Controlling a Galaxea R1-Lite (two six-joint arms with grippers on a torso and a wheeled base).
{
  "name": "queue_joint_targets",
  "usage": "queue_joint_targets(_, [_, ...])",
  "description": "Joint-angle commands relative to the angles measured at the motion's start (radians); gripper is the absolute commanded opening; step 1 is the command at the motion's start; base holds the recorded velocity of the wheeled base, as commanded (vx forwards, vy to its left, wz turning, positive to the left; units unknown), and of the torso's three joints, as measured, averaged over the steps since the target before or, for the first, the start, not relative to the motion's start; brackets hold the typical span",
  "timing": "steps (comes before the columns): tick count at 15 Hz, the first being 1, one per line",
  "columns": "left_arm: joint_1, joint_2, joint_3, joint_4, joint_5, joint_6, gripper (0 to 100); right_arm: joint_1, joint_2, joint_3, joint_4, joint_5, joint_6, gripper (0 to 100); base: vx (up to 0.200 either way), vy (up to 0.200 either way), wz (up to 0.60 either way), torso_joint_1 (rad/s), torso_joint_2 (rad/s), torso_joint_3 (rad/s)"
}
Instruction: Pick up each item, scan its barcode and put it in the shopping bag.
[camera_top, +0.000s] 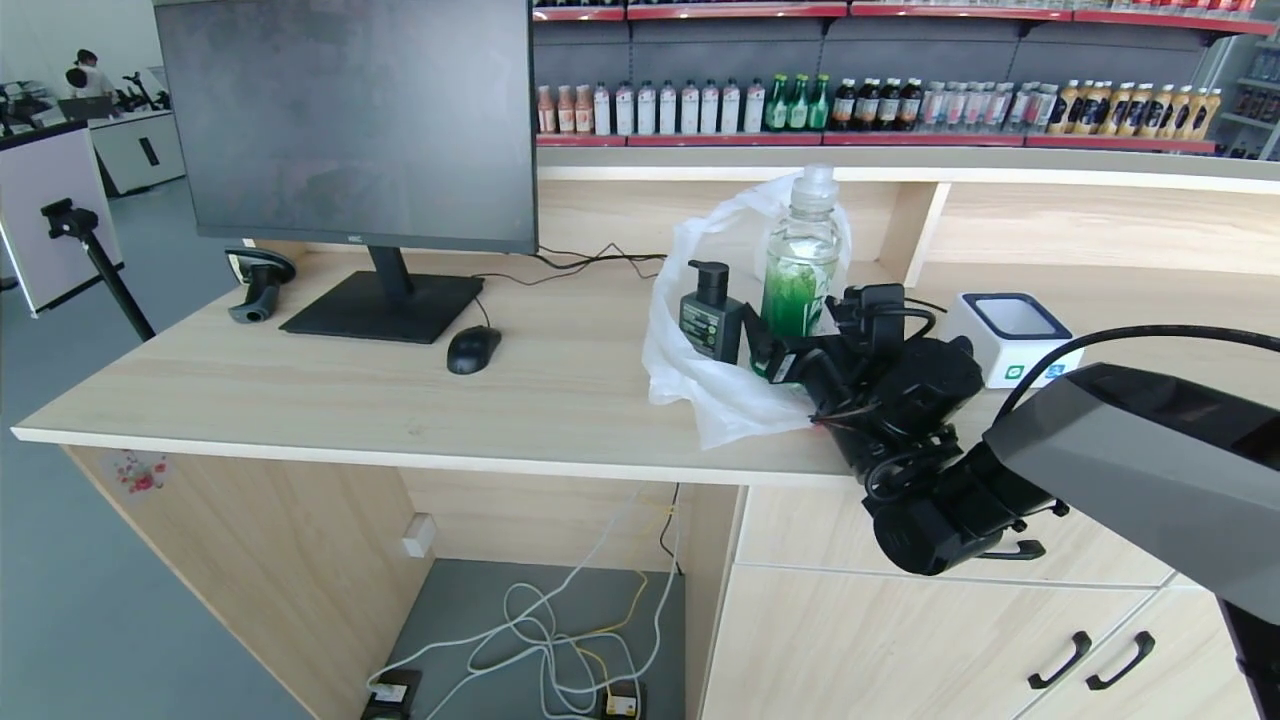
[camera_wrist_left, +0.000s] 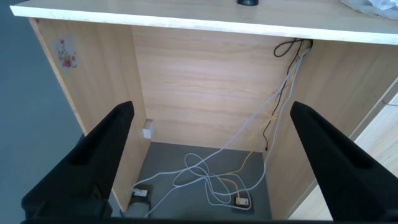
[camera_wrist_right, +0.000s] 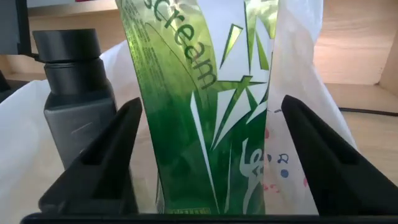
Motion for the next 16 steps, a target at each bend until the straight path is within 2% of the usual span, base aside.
queue_joint_targets(1, [0.000,0.001,0.000,-0.001,0.000,-0.003,100,0.000,-0.018,0.001,-0.003,0.001,-0.001,100,0.000,0.000,0.00,0.000,0.00,0.000])
queue_joint_targets(5, [0.000,0.001,0.000,0.001,0.000,-0.007,100,0.003,-0.133,0.039,-0.003,0.001,-0.018,100,0.000,0.000,0.00,0.000,0.00,0.000])
queue_joint_targets(7, [0.000,0.001,0.000,0.001,0.000,-0.013,100,0.006,-0.265,0.177,-0.003,0.001,-0.029,100,0.000,0.000,0.00,0.000,0.00,0.000])
queue_joint_targets(9, [0.000,0.001,0.000,0.002,0.000,-0.013,100,0.032,-0.461,0.485,-0.003,0.001,-0.026,100,0.000,0.000,0.00,0.000,0.00,0.000])
queue_joint_targets(11, [0.000,0.001,0.000,0.002,0.000,-0.013,100,0.072,-0.672,0.918,-0.003,0.001,-0.024,100,0.000,0.000,0.00,0.000,0.00,0.000])
queue_joint_targets(12, [0.000,0.001,0.000,0.002,0.000,-0.011,100,0.078,-0.750,1.090,-0.003,0.001,-0.023,100,0.000,0.000,0.00,0.000,0.00,0.000])
queue_joint_targets(13, [0.000,0.001,0.000,0.004,0.000,-0.010,100,0.078,-0.828,1.131,-0.003,0.001,-0.017,100,0.000,0.000,0.00,0.000,0.00,0.000])
queue_joint_targets(15, [0.000,0.001,0.000,0.004,0.002,-0.013,100,0.086,-0.914,1.131,0.021,-0.003,-0.001,100,0.000,0.000,0.00,0.000,0.00,0.000])
queue_joint_targets(16, [0.002,0.001,0.000,0.004,0.002,-0.013,100,0.116,-0.938,1.131,0.059,-0.003,-0.003,100,0.000,0.000,0.00,0.000,0.00,0.000])
